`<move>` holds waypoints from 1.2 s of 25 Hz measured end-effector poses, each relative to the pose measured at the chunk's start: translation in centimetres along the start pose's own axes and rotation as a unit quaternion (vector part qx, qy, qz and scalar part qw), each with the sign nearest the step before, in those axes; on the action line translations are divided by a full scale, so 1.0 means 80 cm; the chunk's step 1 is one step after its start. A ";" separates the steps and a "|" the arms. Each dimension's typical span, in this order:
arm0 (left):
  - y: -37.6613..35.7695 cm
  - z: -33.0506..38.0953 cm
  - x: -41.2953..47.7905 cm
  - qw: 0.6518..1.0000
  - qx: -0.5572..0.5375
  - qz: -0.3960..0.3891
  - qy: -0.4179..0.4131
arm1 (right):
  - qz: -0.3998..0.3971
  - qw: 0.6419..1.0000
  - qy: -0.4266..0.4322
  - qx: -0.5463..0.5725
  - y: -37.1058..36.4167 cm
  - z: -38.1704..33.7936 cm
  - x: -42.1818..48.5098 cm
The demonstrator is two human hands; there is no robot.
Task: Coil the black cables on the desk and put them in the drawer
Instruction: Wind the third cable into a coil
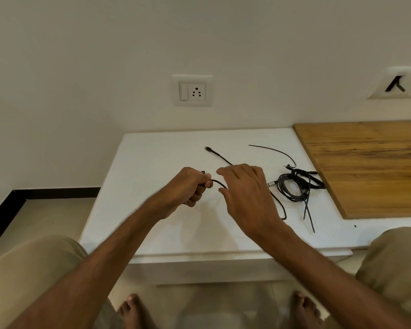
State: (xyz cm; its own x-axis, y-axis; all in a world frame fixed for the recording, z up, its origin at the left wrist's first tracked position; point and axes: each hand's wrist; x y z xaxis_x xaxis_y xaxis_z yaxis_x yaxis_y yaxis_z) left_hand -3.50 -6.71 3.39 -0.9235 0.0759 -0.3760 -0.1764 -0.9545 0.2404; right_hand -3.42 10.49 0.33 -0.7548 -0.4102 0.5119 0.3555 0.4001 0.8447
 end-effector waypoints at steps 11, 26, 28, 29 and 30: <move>0.015 0.003 -0.006 0.988 -0.099 -0.117 0.002 | -0.188 0.933 -0.118 0.282 0.006 0.014 0.006; 0.007 0.015 -0.026 0.960 -0.147 -0.237 -0.025 | -0.117 0.940 -0.149 0.282 0.010 0.053 0.013; 0.004 0.016 -0.029 0.949 -0.211 -0.227 -0.056 | -0.155 0.935 -0.138 0.288 0.004 0.048 0.009; 0.004 0.017 -0.030 0.941 -0.239 -0.228 -0.070 | -0.174 0.928 -0.137 0.301 0.000 0.045 0.006; 0.004 0.018 -0.031 0.933 -0.264 -0.230 -0.082 | -0.192 0.922 -0.136 0.306 -0.002 0.042 0.004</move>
State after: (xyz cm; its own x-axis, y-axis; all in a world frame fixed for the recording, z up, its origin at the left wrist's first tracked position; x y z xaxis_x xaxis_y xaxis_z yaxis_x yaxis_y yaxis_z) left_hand -1.80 -6.76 5.70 -0.8393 0.5136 -0.1782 -0.4141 -0.8164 -0.4025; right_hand -5.56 13.07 -0.19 -0.8999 -0.4313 0.0649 -0.2827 0.6900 0.6663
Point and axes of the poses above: each hand's wrist, its own x-axis towards the middle knuckle, its own y-axis out of the back of the hand, z = x × y, and after that the axes turned 3 degrees about z, right-handed
